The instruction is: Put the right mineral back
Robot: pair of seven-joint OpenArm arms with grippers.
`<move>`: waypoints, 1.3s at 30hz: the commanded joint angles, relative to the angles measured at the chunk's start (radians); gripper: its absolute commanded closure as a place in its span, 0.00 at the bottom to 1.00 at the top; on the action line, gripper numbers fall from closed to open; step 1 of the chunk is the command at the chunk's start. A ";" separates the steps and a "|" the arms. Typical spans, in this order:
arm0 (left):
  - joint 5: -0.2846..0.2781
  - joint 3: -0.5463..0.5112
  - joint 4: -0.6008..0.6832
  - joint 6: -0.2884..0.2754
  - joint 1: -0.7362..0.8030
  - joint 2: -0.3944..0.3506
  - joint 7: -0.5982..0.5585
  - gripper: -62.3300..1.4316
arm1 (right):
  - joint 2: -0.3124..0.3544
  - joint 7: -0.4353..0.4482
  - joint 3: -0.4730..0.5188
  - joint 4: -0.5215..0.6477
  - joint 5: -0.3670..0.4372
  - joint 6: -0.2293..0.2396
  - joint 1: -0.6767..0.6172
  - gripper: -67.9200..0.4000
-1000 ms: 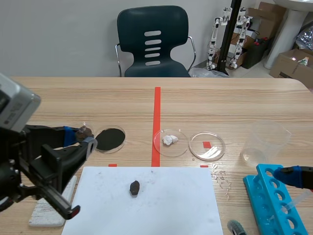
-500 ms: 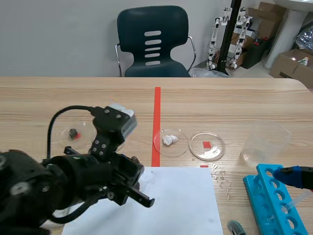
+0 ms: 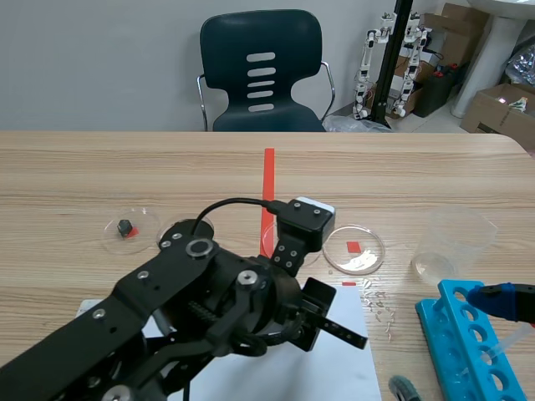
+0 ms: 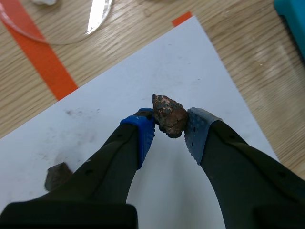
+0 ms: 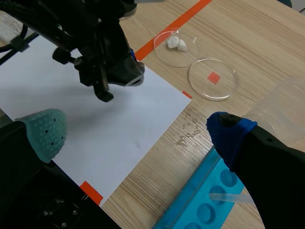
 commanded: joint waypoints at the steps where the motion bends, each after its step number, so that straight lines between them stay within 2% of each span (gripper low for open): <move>1: 0.019 0.014 -0.001 -0.006 -0.010 0.025 -0.008 0.80 | 0.005 0.019 0.003 0.013 0.011 0.000 0.001 0.10; 5: 0.067 0.034 -0.065 -0.006 -0.040 0.064 -0.005 0.80 | 0.005 0.019 0.003 0.013 0.011 0.000 0.001 0.10; 10: 0.067 0.034 -0.155 0.002 -0.083 0.096 -0.008 0.80 | 0.005 0.019 0.003 0.013 0.011 0.000 0.001 0.10; 14: 0.068 0.034 -0.227 0.061 -0.112 0.113 -0.008 0.80 | 0.005 0.019 0.003 0.013 0.011 0.000 0.001 0.10; 22: 0.068 0.034 -0.327 0.066 -0.140 0.143 -0.044 0.80 | 0.005 0.019 0.003 0.013 0.011 0.000 0.001 0.10; 31: 0.053 0.034 -0.337 0.066 -0.140 0.143 -0.062 0.79 | 0.005 0.019 0.003 0.013 0.011 0.000 0.001 0.10; 33: 0.051 0.034 -0.337 0.066 -0.139 0.143 -0.064 0.74 | 0.005 0.019 0.003 0.013 0.011 0.000 0.001 0.10; 37: 0.046 0.034 -0.322 0.066 -0.137 0.140 -0.064 0.39 | 0.005 0.019 0.003 0.013 0.011 0.000 0.001 0.10; 39: 0.046 0.034 -0.298 0.066 -0.132 0.133 -0.064 0.25 | 0.005 0.019 0.003 0.013 0.011 0.000 0.001 0.10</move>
